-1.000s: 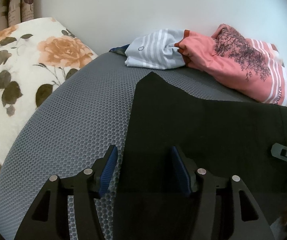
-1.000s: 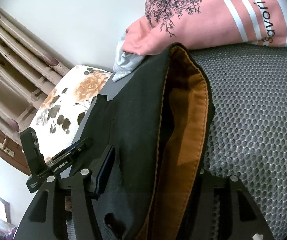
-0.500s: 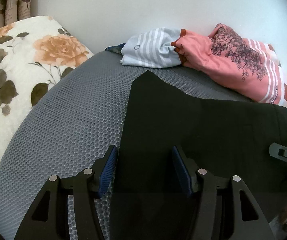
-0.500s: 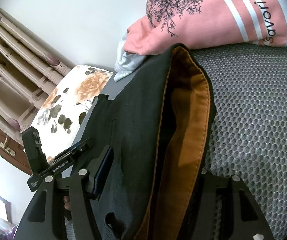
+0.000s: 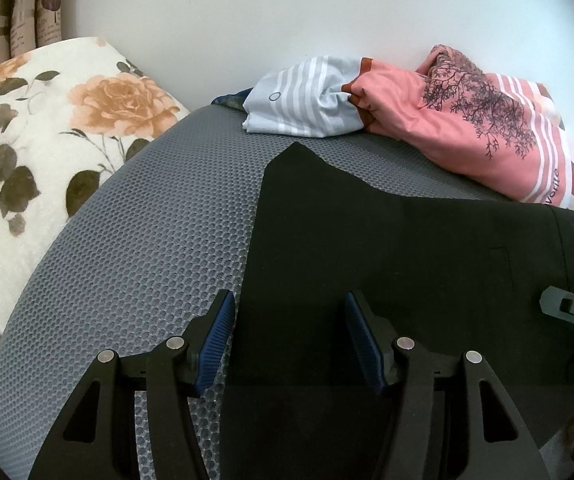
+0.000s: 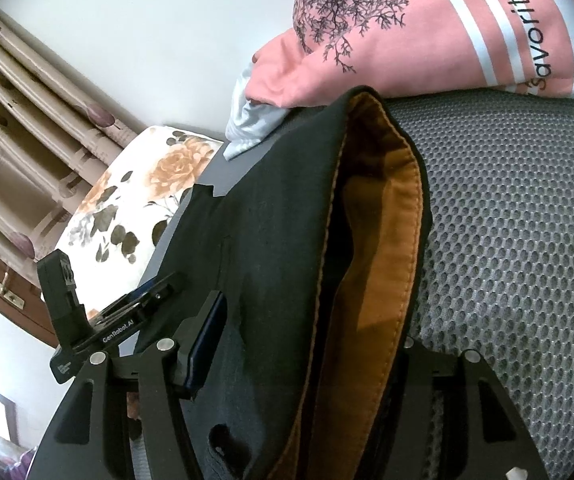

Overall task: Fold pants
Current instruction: 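Lower the folded trousers onto the bed with both grippers, then open the right gripper while the left gripper opens, releasing the trousers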

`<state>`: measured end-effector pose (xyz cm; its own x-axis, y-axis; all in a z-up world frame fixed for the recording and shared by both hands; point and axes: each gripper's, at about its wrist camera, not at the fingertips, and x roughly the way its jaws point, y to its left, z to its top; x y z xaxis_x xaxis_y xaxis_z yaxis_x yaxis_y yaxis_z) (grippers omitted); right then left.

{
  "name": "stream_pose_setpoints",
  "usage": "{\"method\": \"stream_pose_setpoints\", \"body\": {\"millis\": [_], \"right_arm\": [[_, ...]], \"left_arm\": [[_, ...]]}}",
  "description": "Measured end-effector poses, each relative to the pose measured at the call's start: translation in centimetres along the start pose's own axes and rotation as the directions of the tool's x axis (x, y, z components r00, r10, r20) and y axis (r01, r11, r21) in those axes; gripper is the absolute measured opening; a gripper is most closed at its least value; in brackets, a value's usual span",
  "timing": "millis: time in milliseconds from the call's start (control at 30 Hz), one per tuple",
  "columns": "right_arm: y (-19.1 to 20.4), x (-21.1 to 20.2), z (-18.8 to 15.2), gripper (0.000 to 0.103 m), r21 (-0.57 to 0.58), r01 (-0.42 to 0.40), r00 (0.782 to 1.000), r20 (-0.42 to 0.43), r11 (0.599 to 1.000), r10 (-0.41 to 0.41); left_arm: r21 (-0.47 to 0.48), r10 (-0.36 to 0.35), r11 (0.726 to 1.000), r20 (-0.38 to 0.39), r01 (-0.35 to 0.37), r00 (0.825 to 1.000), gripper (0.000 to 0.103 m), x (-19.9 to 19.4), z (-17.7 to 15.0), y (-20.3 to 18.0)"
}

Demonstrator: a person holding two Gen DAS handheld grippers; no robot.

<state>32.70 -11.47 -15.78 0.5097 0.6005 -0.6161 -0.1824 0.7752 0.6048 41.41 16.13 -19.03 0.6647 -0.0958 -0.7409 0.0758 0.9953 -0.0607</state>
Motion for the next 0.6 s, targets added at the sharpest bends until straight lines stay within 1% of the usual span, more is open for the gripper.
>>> {"method": "stream_pose_setpoints", "body": {"millis": [100,133,167,200,267,300,333,367,400,433,467,533,600], "right_arm": [[0.1,0.1,0.2,0.059,-0.003,0.002,1.0,-0.021,1.0,-0.002],[0.2,0.0,0.3,0.066,-0.006,0.006,1.0,-0.027,1.0,-0.006],[0.4,-0.1,0.2,0.07,-0.011,0.003,1.0,-0.029,1.0,-0.003],[0.4,-0.1,0.2,0.076,-0.016,-0.005,1.0,-0.031,1.0,0.005],[0.7,-0.5,0.0,0.079,-0.035,0.019,0.999,-0.029,0.999,-0.02],[0.6,-0.7,-0.1,0.084,-0.038,0.029,0.999,-0.026,0.999,-0.03],[0.8,-1.0,-0.3,0.089,-0.039,0.051,0.998,-0.024,0.998,-0.052],[0.9,-1.3,-0.4,0.092,-0.043,0.079,0.997,-0.016,0.996,-0.08],[1.1,-1.8,-0.6,0.094,-0.048,0.131,0.991,0.0,0.99,-0.131],[1.5,-2.6,-1.0,0.094,-0.057,0.203,0.979,0.033,0.978,-0.201],[1.7,-3.2,-1.4,0.094,-0.056,0.23,0.972,0.053,0.971,-0.228],[2.3,-4.7,-2.3,0.094,-0.047,0.262,0.961,0.107,0.964,-0.256],[3.9,-6.2,-3.4,0.094,-0.071,0.305,0.941,0.174,0.95,-0.289]], "left_arm": [[-0.001,-0.001,1.0,0.001,0.001,1.0,0.059,0.0,0.0,0.0],[-0.001,0.0,1.0,0.0,0.0,1.0,0.059,0.0,0.0,0.0],[0.0,0.0,1.0,0.0,0.0,1.0,0.059,0.0,0.0,0.0],[-0.001,-0.001,1.0,0.001,0.001,1.0,0.059,0.0,0.0,0.0],[0.002,0.001,1.0,0.001,-0.001,1.0,0.059,0.0,0.0,0.0],[0.003,0.001,1.0,0.001,-0.001,1.0,0.059,0.0,0.0,0.0],[0.003,0.001,1.0,0.001,-0.001,1.0,0.059,-0.1,0.0,0.0],[0.004,0.005,1.0,0.002,-0.005,1.0,0.06,-0.1,0.0,0.0],[0.004,0.009,1.0,0.002,-0.009,1.0,0.061,-0.1,0.0,-0.1],[0.006,0.014,1.0,0.003,-0.014,1.0,0.062,-0.1,0.0,-0.1],[0.008,0.021,1.0,0.005,-0.021,1.0,0.063,-0.1,0.0,-0.1],[0.011,0.036,0.999,0.011,-0.036,0.999,0.065,-0.2,0.1,-0.1],[0.017,0.051,0.999,0.016,-0.051,0.999,0.065,-0.3,0.1,-0.2]]}}
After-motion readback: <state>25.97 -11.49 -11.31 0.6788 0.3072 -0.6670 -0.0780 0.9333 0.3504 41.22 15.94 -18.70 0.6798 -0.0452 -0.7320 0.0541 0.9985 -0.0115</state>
